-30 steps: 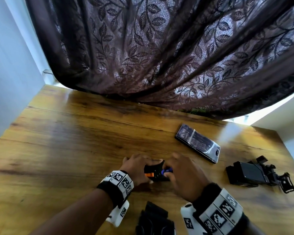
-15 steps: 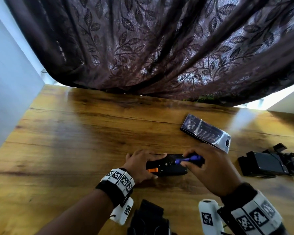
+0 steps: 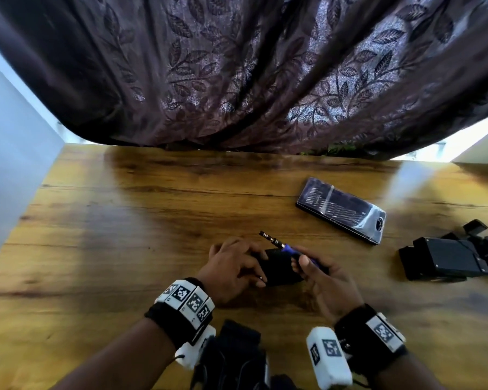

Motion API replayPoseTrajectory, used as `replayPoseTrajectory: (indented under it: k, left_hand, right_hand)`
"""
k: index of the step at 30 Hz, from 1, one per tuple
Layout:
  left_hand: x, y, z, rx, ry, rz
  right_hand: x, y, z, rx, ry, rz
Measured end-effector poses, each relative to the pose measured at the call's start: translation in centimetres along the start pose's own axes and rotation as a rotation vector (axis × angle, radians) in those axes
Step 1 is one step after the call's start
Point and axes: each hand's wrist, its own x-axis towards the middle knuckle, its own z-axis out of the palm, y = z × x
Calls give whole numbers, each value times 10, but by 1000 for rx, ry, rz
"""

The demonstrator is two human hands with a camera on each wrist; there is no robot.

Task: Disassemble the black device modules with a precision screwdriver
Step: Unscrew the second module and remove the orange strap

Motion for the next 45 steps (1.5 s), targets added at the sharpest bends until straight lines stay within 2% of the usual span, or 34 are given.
replayPoseTrajectory:
  k: [3, 5, 7, 11, 16, 27, 34, 39, 43, 45]
  left_hand:
    - [0, 7, 1, -141, 46, -55]
    - [-2, 10, -1, -325, 132, -141]
    - [-5, 12, -5, -460, 219, -167]
    - [-13, 14, -11, -581, 300, -64]
    - [-21, 7, -13, -485, 439, 28]
    - [-24, 3, -14, -399, 450, 142]
    - [-24, -5, -14, -284, 401, 124]
    - [-22, -6, -18, -136, 346, 171]
    - [-19, -16, -23, -111, 317, 179]
    - [-17, -15, -24, -107, 285, 186]
  right_hand:
    - [0, -1, 10, -41, 3, -11]
    - [-2, -2, 13, -69, -3, -29]
    - [-4, -1, 12, -69, 6, -55]
    - [-9, -2, 4, 7, -20, -134]
    - [-15, 0, -2, -74, -60, -167]
    - [-13, 1, -1, -203, -53, -193]
    - [-15, -2, -2, -324, -19, -234]
    - [-20, -18, -1, -634, -31, -352]
    - [-19, -28, -4, -870, -154, -422]
    - [-15, -29, -5, -1039, -169, -412]
